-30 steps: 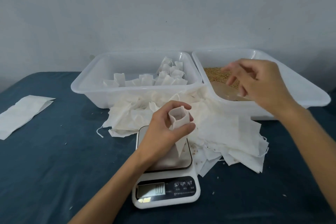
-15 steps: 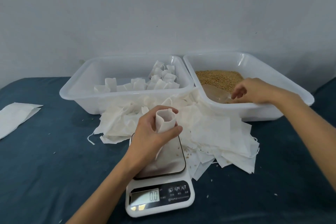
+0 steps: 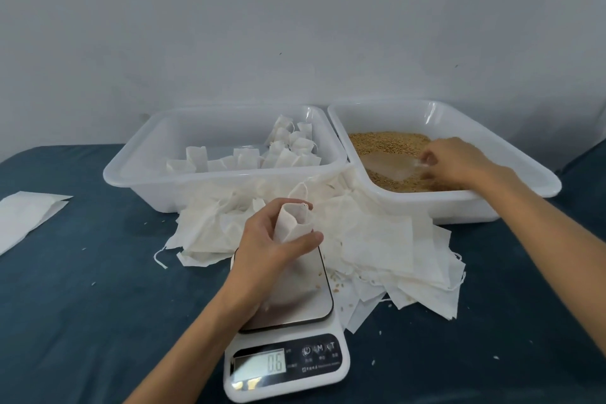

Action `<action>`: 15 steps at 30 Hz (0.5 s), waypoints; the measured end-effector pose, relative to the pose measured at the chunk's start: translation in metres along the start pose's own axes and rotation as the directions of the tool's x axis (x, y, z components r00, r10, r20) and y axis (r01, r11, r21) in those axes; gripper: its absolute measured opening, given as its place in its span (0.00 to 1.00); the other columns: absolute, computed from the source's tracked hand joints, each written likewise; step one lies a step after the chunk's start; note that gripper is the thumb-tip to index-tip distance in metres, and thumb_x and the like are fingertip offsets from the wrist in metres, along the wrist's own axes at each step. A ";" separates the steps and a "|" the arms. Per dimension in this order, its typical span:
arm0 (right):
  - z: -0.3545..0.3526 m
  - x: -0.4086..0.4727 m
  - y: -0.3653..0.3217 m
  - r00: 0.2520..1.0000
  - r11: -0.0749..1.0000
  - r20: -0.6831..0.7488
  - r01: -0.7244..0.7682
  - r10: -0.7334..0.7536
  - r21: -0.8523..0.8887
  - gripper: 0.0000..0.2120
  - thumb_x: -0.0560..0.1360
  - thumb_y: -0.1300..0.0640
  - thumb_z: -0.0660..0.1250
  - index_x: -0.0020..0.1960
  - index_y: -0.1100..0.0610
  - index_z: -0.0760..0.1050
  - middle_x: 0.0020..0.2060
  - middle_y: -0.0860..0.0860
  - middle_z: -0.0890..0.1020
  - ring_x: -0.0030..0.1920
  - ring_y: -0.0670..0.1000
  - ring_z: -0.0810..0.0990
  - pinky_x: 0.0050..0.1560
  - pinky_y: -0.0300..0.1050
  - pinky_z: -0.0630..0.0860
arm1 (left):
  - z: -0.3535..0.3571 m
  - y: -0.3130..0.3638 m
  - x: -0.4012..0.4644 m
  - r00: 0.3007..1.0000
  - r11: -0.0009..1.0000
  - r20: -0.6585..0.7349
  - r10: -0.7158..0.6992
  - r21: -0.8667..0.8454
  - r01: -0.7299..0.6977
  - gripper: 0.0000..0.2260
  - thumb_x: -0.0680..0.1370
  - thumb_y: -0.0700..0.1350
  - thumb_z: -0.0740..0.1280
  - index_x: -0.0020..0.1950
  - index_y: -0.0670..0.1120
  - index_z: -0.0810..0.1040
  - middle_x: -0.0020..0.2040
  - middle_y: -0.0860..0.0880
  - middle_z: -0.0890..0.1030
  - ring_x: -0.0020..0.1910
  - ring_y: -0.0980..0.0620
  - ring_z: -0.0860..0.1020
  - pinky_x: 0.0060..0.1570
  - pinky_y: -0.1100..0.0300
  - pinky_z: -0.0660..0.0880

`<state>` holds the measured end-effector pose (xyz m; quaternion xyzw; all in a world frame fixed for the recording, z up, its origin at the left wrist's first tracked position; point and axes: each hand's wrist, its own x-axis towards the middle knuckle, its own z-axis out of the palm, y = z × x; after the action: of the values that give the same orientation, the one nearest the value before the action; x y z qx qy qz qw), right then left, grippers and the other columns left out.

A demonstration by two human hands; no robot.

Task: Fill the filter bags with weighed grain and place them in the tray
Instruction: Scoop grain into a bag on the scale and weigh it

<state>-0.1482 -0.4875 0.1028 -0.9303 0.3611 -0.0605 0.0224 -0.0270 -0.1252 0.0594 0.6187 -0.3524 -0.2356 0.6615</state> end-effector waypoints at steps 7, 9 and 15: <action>-0.004 0.010 0.016 0.985 0.954 -0.172 -0.073 0.023 -0.292 0.11 0.75 0.63 0.72 0.55 0.51 0.81 0.49 0.52 0.77 0.50 0.57 0.79 0.61 0.55 0.67 | 0.004 0.001 -0.002 1.000 0.997 0.004 0.015 -0.072 -0.015 0.16 0.69 0.45 0.79 0.55 0.50 0.81 0.45 0.48 0.84 0.45 0.52 0.82 0.46 0.61 0.78; -0.003 0.011 0.010 0.991 0.971 -0.130 0.005 -0.037 -0.239 0.12 0.74 0.62 0.74 0.55 0.52 0.83 0.51 0.52 0.80 0.52 0.57 0.80 0.63 0.57 0.67 | 0.005 0.001 -0.002 1.000 0.998 -0.005 0.019 -0.053 -0.019 0.16 0.69 0.45 0.79 0.54 0.51 0.81 0.45 0.48 0.84 0.44 0.52 0.82 0.47 0.60 0.79; 0.003 0.010 0.006 0.992 0.992 0.004 0.129 -0.129 -0.016 0.18 0.70 0.64 0.79 0.58 0.56 0.83 0.55 0.53 0.83 0.55 0.55 0.79 0.54 0.48 0.73 | 0.002 0.002 -0.001 0.997 0.995 -0.036 0.066 0.075 -0.064 0.18 0.68 0.47 0.79 0.56 0.51 0.80 0.46 0.50 0.84 0.45 0.54 0.81 0.47 0.60 0.78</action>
<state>-0.1447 -0.4985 0.1004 -0.9519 0.3008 -0.0573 0.0115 -0.0298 -0.1255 0.0614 0.6354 -0.3682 -0.1889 0.6519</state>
